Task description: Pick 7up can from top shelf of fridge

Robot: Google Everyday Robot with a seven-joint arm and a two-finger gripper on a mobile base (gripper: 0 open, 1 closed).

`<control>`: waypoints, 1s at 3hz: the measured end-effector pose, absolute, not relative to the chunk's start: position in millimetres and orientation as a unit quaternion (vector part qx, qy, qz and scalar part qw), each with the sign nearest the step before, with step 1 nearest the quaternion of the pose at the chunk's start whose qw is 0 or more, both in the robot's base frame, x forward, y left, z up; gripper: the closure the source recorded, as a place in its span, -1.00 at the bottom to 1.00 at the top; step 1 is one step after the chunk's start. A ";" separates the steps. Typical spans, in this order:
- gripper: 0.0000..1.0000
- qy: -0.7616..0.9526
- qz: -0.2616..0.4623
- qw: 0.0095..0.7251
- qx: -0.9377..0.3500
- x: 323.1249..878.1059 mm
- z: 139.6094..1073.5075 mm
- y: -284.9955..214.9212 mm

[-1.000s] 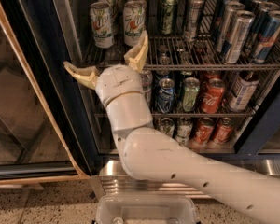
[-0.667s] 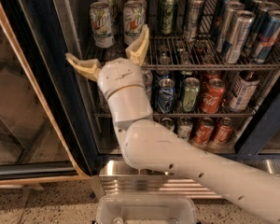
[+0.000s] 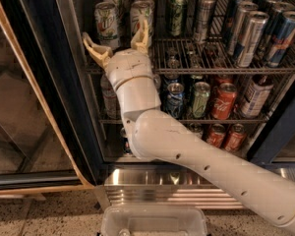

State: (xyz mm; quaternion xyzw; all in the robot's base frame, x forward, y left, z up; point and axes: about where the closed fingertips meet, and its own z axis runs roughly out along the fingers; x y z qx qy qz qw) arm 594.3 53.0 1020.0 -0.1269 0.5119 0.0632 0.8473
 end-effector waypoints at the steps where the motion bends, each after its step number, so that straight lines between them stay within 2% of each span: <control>1: -0.64 0.527 0.054 0.837 -0.136 590.9 1026.9 53.2; 2: -0.98 0.555 0.080 0.817 -0.131 595.2 1013.3 59.1; 3: -1.00 0.555 0.080 0.817 -0.131 595.2 1013.5 59.1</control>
Offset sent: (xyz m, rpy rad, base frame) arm -0.0030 -0.0011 0.0070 -0.0268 0.0154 -0.0113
